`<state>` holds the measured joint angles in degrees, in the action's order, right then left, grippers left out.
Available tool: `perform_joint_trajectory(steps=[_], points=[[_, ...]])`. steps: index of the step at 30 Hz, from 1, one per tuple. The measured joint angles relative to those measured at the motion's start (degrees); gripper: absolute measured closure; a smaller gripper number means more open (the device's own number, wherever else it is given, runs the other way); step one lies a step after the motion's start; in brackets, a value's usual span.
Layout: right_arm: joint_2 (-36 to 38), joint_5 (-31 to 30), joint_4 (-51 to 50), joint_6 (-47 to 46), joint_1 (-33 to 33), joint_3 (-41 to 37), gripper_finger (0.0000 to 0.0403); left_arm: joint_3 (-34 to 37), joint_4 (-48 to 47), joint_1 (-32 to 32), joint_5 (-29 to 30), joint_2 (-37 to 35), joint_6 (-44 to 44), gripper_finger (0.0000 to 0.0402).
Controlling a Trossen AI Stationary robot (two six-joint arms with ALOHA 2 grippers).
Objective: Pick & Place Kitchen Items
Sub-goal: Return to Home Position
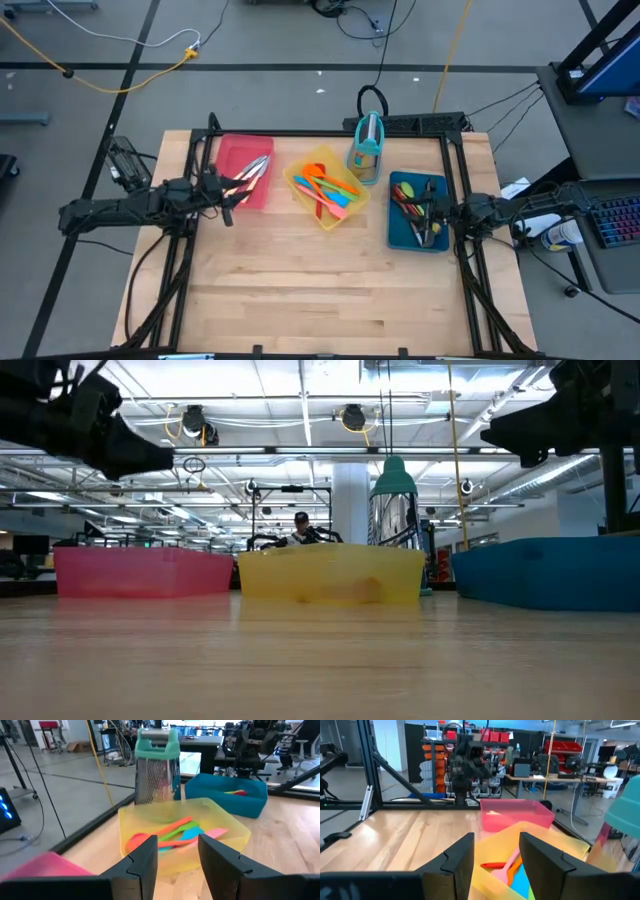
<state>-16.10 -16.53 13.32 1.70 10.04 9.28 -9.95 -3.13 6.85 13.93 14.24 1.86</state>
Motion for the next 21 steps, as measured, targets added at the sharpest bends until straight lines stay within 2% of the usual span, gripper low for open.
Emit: perform_joint_trajectory(steps=[9,13,21], points=[[0.3,0.1,-0.2,-1.8,0.0,-0.4,0.0252,8.9,15.4,0.0,0.0,0.0,-0.5,0.0256],[0.4,0.1,0.2,-1.0,0.0,-2.0,0.0250,9.1,15.7,0.0,0.0,0.0,-2.3,0.0256],[0.7,0.1,4.0,-1.3,0.0,-5.7,0.0252,9.1,11.1,0.0,-0.2,0.0,0.7,0.0256]])
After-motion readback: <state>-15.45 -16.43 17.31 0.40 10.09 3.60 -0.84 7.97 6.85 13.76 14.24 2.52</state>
